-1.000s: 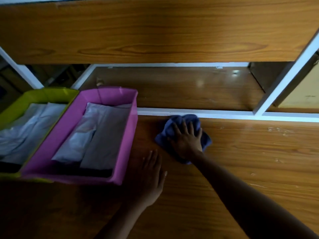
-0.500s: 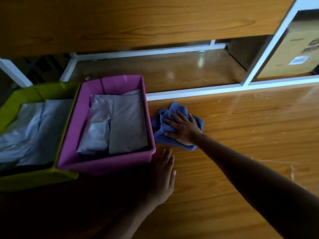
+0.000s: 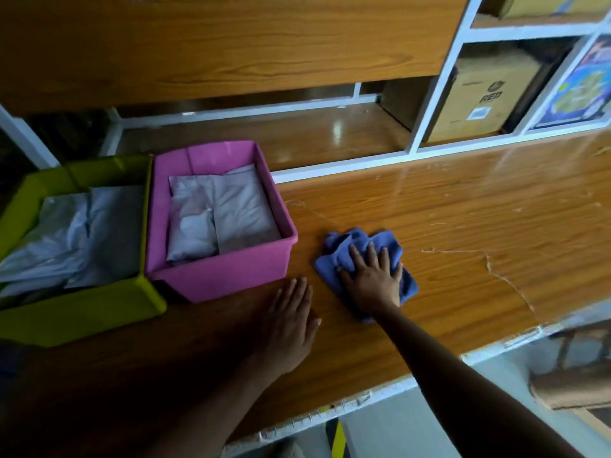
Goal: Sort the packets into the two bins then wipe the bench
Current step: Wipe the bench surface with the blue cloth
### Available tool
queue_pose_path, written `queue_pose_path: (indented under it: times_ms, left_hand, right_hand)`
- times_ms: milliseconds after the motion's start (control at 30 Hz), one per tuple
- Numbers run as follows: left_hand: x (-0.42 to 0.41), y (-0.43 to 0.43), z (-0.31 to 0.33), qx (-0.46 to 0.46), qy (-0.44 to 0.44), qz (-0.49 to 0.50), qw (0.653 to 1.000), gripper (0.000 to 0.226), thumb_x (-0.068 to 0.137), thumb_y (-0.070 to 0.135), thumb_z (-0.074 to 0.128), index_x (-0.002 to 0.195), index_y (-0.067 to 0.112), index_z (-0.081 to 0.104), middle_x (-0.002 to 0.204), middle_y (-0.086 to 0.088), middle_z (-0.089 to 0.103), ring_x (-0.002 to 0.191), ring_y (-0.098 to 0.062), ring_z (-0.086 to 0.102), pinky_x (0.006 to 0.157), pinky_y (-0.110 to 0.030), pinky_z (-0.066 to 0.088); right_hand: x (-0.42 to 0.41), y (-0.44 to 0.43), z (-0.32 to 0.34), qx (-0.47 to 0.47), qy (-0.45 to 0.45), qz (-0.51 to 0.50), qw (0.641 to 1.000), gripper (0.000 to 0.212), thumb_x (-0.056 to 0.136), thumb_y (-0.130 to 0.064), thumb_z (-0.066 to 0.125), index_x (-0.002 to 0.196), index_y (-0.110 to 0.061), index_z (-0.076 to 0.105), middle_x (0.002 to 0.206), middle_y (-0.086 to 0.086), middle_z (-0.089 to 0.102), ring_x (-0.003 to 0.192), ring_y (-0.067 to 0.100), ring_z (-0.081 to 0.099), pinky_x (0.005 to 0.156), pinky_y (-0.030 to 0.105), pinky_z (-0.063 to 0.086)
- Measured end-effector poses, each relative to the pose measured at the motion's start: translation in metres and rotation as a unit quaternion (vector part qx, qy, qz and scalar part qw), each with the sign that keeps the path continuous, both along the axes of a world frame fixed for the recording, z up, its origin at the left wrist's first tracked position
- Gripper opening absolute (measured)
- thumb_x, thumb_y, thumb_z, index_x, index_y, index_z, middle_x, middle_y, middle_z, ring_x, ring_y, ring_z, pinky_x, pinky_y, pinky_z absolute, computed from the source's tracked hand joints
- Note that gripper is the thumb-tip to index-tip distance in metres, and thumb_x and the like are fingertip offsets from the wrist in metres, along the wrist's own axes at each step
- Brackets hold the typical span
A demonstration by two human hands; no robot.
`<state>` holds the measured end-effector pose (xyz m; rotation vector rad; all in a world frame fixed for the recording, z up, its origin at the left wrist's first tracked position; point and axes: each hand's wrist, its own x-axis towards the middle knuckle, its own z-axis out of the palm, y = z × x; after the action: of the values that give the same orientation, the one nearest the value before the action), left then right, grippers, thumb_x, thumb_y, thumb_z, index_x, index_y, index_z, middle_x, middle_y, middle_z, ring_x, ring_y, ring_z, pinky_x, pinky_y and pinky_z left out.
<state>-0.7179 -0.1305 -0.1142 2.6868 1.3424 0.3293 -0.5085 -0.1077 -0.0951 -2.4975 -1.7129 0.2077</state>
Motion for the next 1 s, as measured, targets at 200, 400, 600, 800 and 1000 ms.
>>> queue_pose_path:
  times_ms: [200,400,600,800,1000]
  left_hand:
    - [-0.025,-0.021,-0.002,0.002,0.044,-0.045,0.998,0.068,0.095,0.055,0.025,0.142,0.009,0.042,0.152,-0.010,0.035,0.142,-0.024,0.031,0.113,-0.037,0.019]
    - [-0.063,-0.035,0.008,0.001,0.032,-0.058,0.998,0.065,0.094,0.053,0.025,0.145,0.015,0.037,0.156,-0.006,0.028,0.144,-0.023,0.025,0.117,-0.042,0.022]
    - [-0.103,-0.043,0.013,0.007,0.043,-0.045,0.998,0.062,0.093,0.050,0.030,0.142,0.015,0.043,0.153,-0.009,0.034,0.142,-0.025,0.029,0.114,-0.034,0.015]
    - [-0.177,-0.031,0.002,-0.018,0.009,-0.011,1.000,0.069,0.095,0.059,0.015,0.146,0.017,0.036,0.156,-0.006,0.027,0.145,-0.023,0.022,0.116,-0.036,0.013]
    - [-0.185,-0.028,-0.002,-0.032,-0.070,-0.017,0.997,0.057,0.098,0.046,0.029,0.138,0.010,0.048,0.149,-0.009,0.040,0.140,-0.025,0.033,0.114,-0.040,0.025]
  right_hand:
    - [0.019,-0.081,0.000,0.003,-0.024,0.143,0.989,0.091,0.070,-0.089,-0.001,0.148,-0.047,0.018,0.161,-0.003,0.017,0.150,0.022,0.008,0.116,0.052,0.011]
    - [-0.029,-0.107,0.001,0.003,0.031,-0.109,0.994,0.070,0.087,-0.073,0.025,0.149,-0.043,0.017,0.162,0.004,0.011,0.148,0.033,0.004,0.114,0.062,0.005]
    - [-0.056,-0.137,0.002,0.004,-0.007,0.162,0.987,0.079,0.077,-0.083,0.014,0.148,-0.048,0.015,0.162,-0.004,0.012,0.150,0.026,0.006,0.116,0.055,0.010]
    - [-0.128,-0.106,0.000,0.005,0.024,-0.060,0.998,0.073,0.087,-0.071,0.024,0.151,-0.037,0.015,0.162,0.005,0.007,0.148,0.034,0.000,0.112,0.063,0.001]
    - [-0.134,-0.085,0.005,-0.017,-0.004,0.039,0.999,0.077,0.079,-0.076,0.013,0.149,-0.045,0.013,0.162,-0.004,0.009,0.149,0.026,0.004,0.114,0.060,0.008]
